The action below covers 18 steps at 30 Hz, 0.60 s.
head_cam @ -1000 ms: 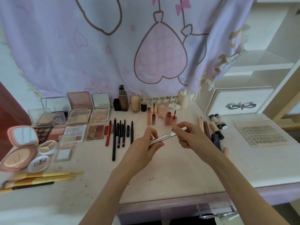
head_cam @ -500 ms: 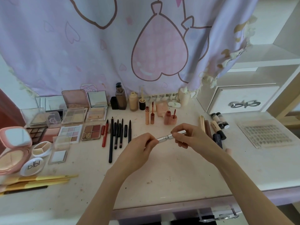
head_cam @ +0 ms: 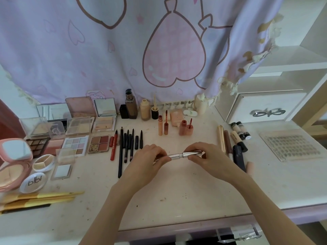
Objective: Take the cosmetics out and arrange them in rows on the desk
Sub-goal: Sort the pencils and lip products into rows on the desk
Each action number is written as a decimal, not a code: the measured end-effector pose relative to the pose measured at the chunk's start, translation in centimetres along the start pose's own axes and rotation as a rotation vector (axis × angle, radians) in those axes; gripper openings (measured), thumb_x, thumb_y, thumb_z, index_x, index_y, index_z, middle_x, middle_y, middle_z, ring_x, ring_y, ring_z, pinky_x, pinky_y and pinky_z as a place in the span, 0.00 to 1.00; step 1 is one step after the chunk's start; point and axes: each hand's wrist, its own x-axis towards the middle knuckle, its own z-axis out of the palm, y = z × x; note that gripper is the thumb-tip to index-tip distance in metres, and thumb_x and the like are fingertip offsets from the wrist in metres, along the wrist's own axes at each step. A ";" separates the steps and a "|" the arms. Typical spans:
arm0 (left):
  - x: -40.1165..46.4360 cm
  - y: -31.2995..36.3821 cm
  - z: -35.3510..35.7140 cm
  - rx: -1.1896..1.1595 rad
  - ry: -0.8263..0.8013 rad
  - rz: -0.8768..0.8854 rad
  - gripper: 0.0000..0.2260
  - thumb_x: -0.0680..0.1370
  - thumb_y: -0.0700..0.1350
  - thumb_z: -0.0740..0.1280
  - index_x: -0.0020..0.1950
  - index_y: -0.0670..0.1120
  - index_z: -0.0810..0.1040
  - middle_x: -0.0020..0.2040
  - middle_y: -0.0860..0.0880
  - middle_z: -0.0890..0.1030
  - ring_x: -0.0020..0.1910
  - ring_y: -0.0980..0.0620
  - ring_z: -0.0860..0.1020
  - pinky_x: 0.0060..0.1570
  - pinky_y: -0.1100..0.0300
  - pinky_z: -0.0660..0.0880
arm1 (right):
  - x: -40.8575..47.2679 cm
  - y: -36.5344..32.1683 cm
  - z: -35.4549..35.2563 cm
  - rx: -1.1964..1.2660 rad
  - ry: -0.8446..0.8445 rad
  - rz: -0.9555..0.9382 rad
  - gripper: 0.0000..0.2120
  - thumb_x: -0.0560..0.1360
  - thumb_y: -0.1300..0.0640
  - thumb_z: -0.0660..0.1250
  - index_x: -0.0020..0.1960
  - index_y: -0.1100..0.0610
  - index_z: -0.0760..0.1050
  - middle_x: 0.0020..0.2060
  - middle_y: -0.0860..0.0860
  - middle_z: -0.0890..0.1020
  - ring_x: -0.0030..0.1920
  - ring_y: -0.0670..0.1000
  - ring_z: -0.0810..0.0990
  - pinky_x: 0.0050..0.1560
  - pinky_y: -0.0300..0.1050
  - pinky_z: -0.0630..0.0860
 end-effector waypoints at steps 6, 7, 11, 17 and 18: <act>-0.4 0.7 0.3 -0.019 -0.026 -0.026 0.13 0.74 0.54 0.68 0.56 0.55 0.72 0.41 0.60 0.71 0.45 0.57 0.69 0.47 0.63 0.67 | -0.7 0.2 0.4 0.007 0.024 0.003 0.07 0.76 0.61 0.65 0.50 0.50 0.77 0.43 0.41 0.77 0.44 0.40 0.74 0.44 0.27 0.67; -0.5 0.9 0.3 0.001 -0.025 -0.014 0.11 0.75 0.53 0.67 0.55 0.54 0.73 0.40 0.61 0.70 0.45 0.57 0.68 0.48 0.63 0.66 | -0.9 0.2 0.4 0.007 0.021 0.005 0.07 0.76 0.61 0.65 0.50 0.51 0.77 0.43 0.41 0.77 0.43 0.40 0.74 0.44 0.27 0.67; -0.7 0.8 0.0 0.076 -0.021 0.011 0.09 0.78 0.51 0.61 0.55 0.52 0.77 0.39 0.61 0.69 0.44 0.58 0.67 0.48 0.63 0.62 | -1.4 0.6 -0.1 0.039 0.046 0.027 0.08 0.76 0.61 0.64 0.48 0.47 0.75 0.44 0.43 0.78 0.44 0.41 0.74 0.43 0.28 0.66; -1.3 0.6 -0.4 0.075 -0.054 -0.028 0.09 0.79 0.52 0.60 0.56 0.53 0.77 0.40 0.62 0.71 0.42 0.62 0.67 0.48 0.62 0.58 | -2.4 0.8 -1.1 0.054 -0.002 0.050 0.08 0.77 0.61 0.63 0.48 0.47 0.74 0.43 0.40 0.78 0.47 0.45 0.76 0.47 0.34 0.69; -1.4 0.6 -0.6 0.080 -0.053 -0.030 0.09 0.79 0.51 0.60 0.55 0.53 0.77 0.40 0.61 0.72 0.43 0.61 0.67 0.49 0.62 0.58 | -2.5 0.7 -1.2 0.057 -0.002 0.053 0.09 0.77 0.60 0.63 0.48 0.46 0.74 0.44 0.40 0.78 0.48 0.45 0.76 0.47 0.34 0.69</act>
